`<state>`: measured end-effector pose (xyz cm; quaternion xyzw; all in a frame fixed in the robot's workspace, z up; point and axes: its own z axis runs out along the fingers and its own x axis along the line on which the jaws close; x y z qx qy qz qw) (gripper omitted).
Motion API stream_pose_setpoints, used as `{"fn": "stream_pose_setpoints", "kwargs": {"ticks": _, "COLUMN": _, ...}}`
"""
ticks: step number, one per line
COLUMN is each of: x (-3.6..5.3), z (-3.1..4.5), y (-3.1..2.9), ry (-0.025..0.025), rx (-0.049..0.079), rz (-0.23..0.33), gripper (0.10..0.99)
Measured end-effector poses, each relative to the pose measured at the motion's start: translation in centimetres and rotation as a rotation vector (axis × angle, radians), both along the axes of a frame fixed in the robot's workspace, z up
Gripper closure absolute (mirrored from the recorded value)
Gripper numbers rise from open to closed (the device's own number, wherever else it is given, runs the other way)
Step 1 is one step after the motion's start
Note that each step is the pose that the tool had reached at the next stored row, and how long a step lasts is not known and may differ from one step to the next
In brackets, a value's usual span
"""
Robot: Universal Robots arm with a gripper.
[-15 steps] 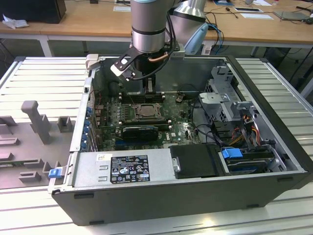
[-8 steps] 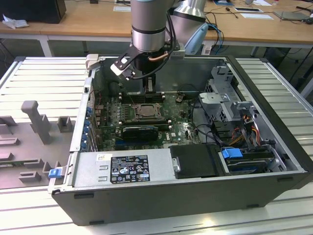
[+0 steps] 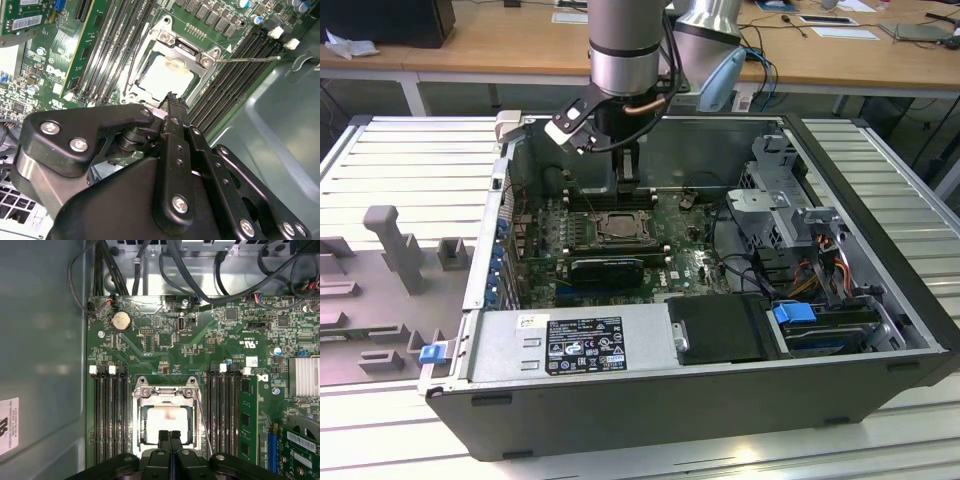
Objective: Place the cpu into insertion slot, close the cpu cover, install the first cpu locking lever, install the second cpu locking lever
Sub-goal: 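Install the first cpu locking lever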
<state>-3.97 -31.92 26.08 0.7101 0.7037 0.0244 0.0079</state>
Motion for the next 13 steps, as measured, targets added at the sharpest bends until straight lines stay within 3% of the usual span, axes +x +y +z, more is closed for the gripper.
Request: {"fn": "stream_pose_setpoints", "kwargs": {"ticks": 13, "x": 0.00, "z": 1.55, "y": 0.00, "ry": -0.0001, "rx": 0.000, "rz": 0.000, "gripper": 0.980}}
